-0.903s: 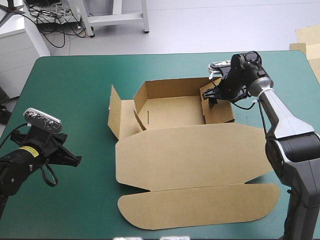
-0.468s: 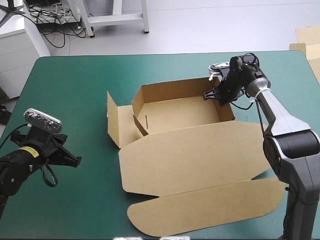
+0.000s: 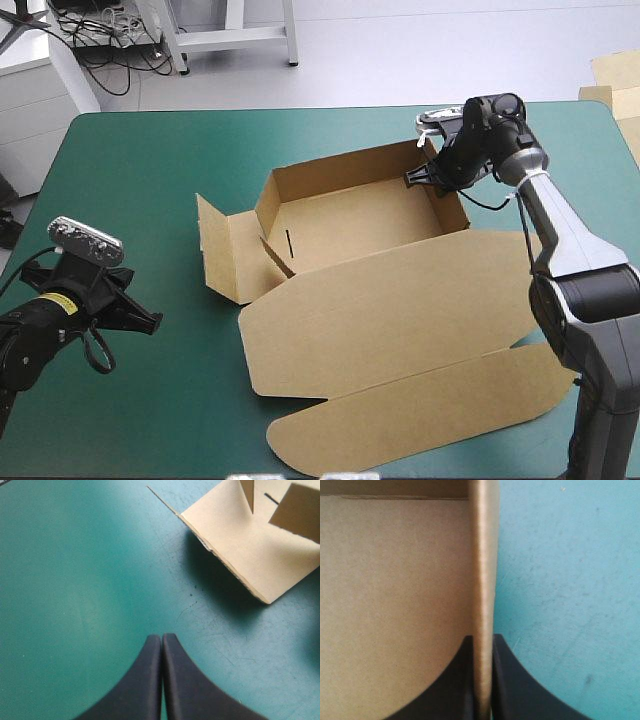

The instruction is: Fold the box

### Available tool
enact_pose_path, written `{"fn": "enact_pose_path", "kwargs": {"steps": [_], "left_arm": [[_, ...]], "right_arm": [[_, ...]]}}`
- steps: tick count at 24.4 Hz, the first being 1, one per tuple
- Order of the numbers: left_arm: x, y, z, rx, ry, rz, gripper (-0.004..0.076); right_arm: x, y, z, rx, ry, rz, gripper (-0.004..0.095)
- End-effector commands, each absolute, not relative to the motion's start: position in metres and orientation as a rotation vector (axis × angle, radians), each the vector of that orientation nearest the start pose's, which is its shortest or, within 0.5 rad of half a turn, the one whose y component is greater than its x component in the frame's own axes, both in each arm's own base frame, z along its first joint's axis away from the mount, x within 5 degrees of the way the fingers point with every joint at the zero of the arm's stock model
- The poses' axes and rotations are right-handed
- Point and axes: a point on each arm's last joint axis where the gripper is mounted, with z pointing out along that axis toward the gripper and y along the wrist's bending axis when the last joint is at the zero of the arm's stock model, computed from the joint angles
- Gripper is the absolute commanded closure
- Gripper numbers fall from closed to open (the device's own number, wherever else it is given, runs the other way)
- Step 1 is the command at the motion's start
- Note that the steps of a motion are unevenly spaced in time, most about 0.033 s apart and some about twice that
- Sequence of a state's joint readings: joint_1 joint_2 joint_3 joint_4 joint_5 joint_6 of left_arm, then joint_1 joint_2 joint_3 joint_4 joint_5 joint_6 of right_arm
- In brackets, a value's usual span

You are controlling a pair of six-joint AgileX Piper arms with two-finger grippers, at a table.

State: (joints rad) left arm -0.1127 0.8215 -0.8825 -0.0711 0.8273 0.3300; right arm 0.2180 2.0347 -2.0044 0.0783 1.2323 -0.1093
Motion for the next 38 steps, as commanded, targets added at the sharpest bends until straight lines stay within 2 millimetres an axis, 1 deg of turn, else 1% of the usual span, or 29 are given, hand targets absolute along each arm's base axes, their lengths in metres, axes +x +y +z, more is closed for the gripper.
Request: {"fn": "enact_pose_path", "kwargs": {"steps": [1, 3, 4, 8, 9, 10, 11, 12, 13, 14, 16, 17, 19, 20, 21, 22, 24, 26, 27, 29, 32, 35, 38], "left_arm": [[0.151, -0.019, 0.372, 0.404, 2.113, 0.052, 0.0734], [0.152, -0.017, 0.373, 0.355, 2.111, 0.071, 0.0734], [0.153, -0.013, 0.373, 0.325, 2.115, 0.105, 0.0734], [0.154, -0.005, 0.374, 0.244, 2.112, 0.191, 0.0734], [0.154, -0.001, 0.375, 0.205, 2.104, 0.232, 0.0734], [0.154, 0.001, 0.376, 0.195, 2.099, 0.256, 0.0734], [0.155, 0.003, 0.377, 0.197, 2.089, 0.288, 0.0731], [0.156, 0.003, 0.377, 0.200, 2.085, 0.297, 0.0726], [0.160, 0.004, 0.376, 0.193, 2.084, 0.322, 0.0706], [0.167, 0.007, 0.373, 0.158, 2.094, 0.329, 0.0706], [0.177, 0.008, 0.368, 0.116, 2.112, 0.292, 0.0706], [0.184, 0.007, 0.366, 0.096, 2.113, 0.235, 0.0706], [0.196, 0.006, 0.359, 0.125, 2.131, 0.139, 0.0706], [0.204, 0.006, 0.351, 0.140, 2.174, 0.054, 0.0706], [0.207, 0.006, 0.348, 0.126, 2.189, 0.000, 0.0706], [0.214, 0.011, 0.340, 0.119, 2.226, -0.054, 0.0706], [0.221, 0.017, 0.332, 0.101, 2.253, -0.159, 0.0706], [0.227, 0.020, 0.329, 0.067, 2.238, -0.313, 0.0706], [0.230, 0.021, 0.328, 0.066, 2.220, -0.393, 0.0706], [0.234, 0.020, 0.326, 0.123, 2.182, -0.530, 0.0706], [0.240, 0.010, 0.327, 0.235, 2.096, -0.729, 0.0706], [0.245, 0.002, 0.330, 0.262, 1.995, -0.917, 0.0707], [0.249, -0.001, 0.336, 0.239, 1.898, -1.044, 0.0708]], "right_arm": [[0.397, 0.094, 0.389, -0.492, 2.521, 0.117, 0.0928], [0.384, 0.087, 0.410, -0.516, 2.461, 0.087, 0.0928], [0.370, 0.076, 0.430, -0.523, 2.405, 0.082, 0.0928], [0.349, 0.045, 0.461, -0.462, 2.327, 0.085, 0.0928], [0.336, 0.027, 0.475, -0.424, 2.281, 0.128, 0.0928], [0.330, 0.019, 0.481, -0.411, 2.256, 0.155, 0.0928], [0.320, 0.005, 0.490, -0.385, 2.213, 0.215, 0.0928], [0.314, -0.001, 0.493, -0.381, 2.196, 0.228, 0.0928], [0.306, -0.017, 0.497, -0.329, 2.173, 0.257, 0.0928], [0.299, -0.028, 0.497, -0.292, 2.163, 0.278, 0.0928], [0.295, -0.034, 0.494, -0.273, 2.168, 0.287, 0.0929], [0.294, -0.033, 0.494, -0.277, 2.166, 0.298, 0.0928], [0.294, -0.031, 0.493, -0.282, 2.156, 0.338, 0.0928], [0.294, -0.028, 0.495, -0.292, 2.137, 0.377, 0.0928], [0.294, -0.027, 0.495, -0.303, 2.128, 0.386, 0.0928], [0.294, -0.026, 0.496, -0.311, 2.120, 0.398, 0.0928], [0.294, -0.025, 0.496, -0.311, 2.117, 0.405, 0.0928], [0.293, -0.024, 0.497, -0.308, 2.109, 0.427, 0.0928], [0.293, -0.023, 0.498, -0.308, 2.100, 0.448, 0.0928], [0.293, -0.020, 0.500, -0.309, 2.081, 0.488, 0.0928], [0.292, -0.016, 0.503, -0.329, 2.046, 0.541, 0.0928], [0.292, -0.009, 0.505, -0.370, 2.022, 0.571, 0.0928], [0.292, 0.000, 0.504, -0.415, 2.017, 0.578, 0.0928]]}}
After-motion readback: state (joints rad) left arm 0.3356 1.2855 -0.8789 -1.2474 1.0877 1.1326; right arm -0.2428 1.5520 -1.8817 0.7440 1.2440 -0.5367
